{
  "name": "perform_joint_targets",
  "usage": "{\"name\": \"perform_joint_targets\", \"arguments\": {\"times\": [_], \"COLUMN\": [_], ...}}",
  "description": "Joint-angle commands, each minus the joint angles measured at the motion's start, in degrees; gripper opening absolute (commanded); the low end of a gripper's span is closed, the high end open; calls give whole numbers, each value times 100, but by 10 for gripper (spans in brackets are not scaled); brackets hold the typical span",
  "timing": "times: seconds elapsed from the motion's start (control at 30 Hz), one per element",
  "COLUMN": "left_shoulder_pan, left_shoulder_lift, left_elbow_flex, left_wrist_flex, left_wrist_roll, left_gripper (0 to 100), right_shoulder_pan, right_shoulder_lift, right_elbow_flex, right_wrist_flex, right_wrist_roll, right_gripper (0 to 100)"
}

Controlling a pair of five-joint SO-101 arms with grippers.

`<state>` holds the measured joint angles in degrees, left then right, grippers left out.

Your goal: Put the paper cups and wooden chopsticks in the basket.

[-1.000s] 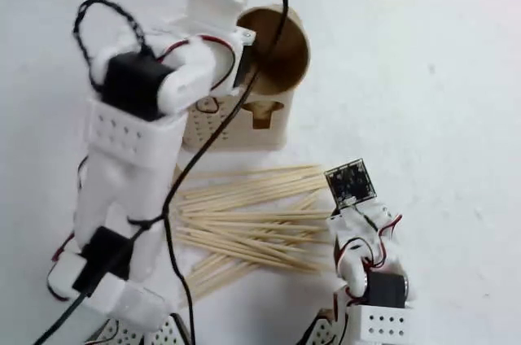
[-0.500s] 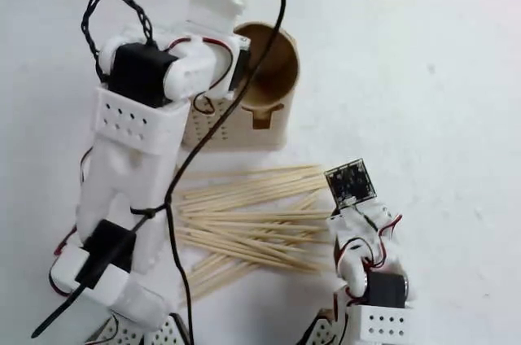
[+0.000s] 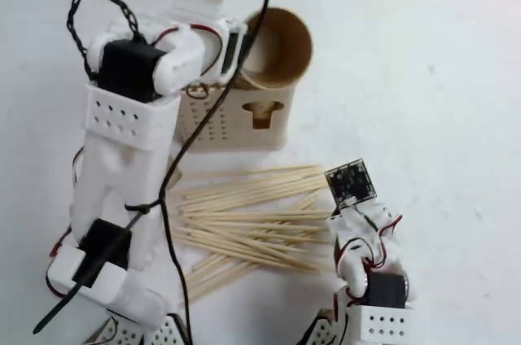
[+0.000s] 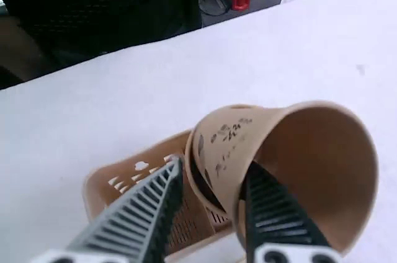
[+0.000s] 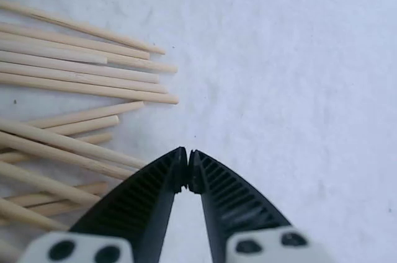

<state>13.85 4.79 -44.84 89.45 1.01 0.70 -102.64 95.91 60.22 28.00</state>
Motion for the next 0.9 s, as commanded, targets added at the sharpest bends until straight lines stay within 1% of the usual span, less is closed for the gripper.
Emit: {"name": "perform_joint_targets", "arguments": {"times": [0.0,0.27,0.43,0.57,0.67,0.77,0.87], "left_shoulder_pan": [-277,-312,-374,-831,-1279,-1956,-2712], "left_shoulder_lift": [13,567,848,558,242,31,101], "left_elbow_flex": [-18,-70,-70,-79,-70,-26,-18], "left_wrist_flex": [-440,-897,-862,-571,-193,158,492], "left_wrist_roll": [62,53,53,97,97,62,62], "left_gripper": [163,163,162,162,163,165,166], "right_shoulder_pan": [-31,-31,-31,-31,-31,-31,-31], "right_shoulder_lift": [-57,-57,-57,-57,-57,-57,-57], "right_elbow_flex": [35,35,35,35,35,35,35], "right_wrist_flex": [-127,-127,-127,-127,-127,-127,-127], "right_wrist_roll": [44,44,44,44,44,44,44], "right_gripper": [18,18,18,18,18,18,18]}}
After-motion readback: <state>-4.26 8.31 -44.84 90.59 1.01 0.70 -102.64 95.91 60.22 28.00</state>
